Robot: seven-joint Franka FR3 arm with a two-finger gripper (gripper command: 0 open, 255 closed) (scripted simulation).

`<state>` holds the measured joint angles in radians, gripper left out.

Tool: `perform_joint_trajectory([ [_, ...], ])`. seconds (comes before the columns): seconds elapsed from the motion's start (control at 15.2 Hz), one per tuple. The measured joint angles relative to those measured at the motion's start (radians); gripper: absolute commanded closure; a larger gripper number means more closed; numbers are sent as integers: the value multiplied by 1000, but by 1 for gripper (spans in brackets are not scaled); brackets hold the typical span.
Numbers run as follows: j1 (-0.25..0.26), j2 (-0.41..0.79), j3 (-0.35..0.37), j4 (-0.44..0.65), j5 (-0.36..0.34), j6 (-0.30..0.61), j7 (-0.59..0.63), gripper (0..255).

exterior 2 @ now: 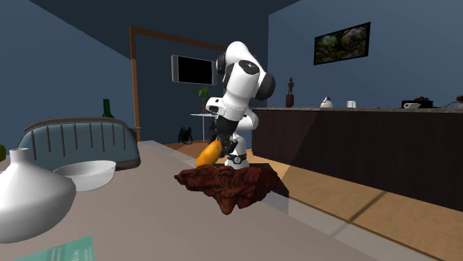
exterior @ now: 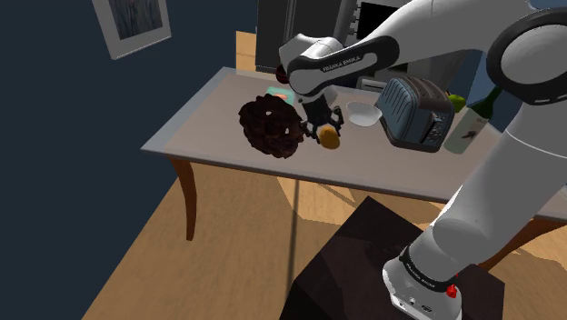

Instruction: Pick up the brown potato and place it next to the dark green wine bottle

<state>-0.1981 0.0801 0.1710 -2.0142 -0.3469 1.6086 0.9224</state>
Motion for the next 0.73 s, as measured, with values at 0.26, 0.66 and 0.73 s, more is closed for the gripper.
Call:
perform_joint_trajectory([
  [0.26, 1, -19, 1, 33, 4, -48, -17, 255],
  [0.66, 2, -42, 2, 83, 8, -118, -41, 255],
  [0.73, 2, -45, 2, 94, 7, -131, -46, 255],
])
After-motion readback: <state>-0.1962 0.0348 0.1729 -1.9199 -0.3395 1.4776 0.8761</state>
